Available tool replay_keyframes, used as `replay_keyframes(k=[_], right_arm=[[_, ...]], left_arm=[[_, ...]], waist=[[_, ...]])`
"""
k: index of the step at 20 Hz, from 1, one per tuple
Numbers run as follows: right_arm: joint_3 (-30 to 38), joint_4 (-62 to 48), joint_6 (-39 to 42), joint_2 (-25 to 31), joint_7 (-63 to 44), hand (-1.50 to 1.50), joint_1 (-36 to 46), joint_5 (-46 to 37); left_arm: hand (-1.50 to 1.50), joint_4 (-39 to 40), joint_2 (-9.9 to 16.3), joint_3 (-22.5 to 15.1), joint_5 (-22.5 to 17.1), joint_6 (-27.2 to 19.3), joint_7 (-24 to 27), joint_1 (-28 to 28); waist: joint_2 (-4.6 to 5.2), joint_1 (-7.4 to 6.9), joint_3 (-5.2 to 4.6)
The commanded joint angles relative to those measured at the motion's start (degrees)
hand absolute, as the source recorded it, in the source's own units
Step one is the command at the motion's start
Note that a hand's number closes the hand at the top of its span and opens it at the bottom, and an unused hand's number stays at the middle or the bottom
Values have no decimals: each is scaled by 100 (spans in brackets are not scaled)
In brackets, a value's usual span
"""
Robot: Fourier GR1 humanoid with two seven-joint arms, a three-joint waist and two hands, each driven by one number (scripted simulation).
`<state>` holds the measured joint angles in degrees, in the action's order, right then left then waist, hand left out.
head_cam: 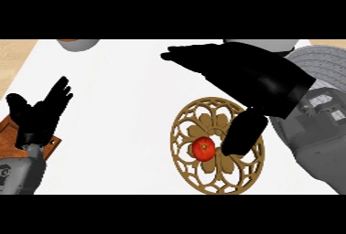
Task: Pick the tomato from the placemat and place it in the basket
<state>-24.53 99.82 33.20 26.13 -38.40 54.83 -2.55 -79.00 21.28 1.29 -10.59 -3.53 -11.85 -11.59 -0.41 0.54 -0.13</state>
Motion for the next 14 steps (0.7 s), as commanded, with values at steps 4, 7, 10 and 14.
replay_keyframes(k=[4,7,10,14], right_arm=[[866,33,1499,639,-754,-150,82,1822],[1130,-134,1545,635,-298,-150,-296,1912],[1532,270,1627,930,-303,-150,-843,2338],[1831,280,1369,539,526,-150,-1419,1408]], left_arm=[[0,209,157,236,-50,180,-1,-94],[0,203,-96,143,44,131,226,85],[0,-217,-71,85,104,77,-138,108],[0,-32,-152,153,128,127,-42,-134]], waist=[[13,16,9],[30,-34,12],[22,-24,15],[47,-59,16]])
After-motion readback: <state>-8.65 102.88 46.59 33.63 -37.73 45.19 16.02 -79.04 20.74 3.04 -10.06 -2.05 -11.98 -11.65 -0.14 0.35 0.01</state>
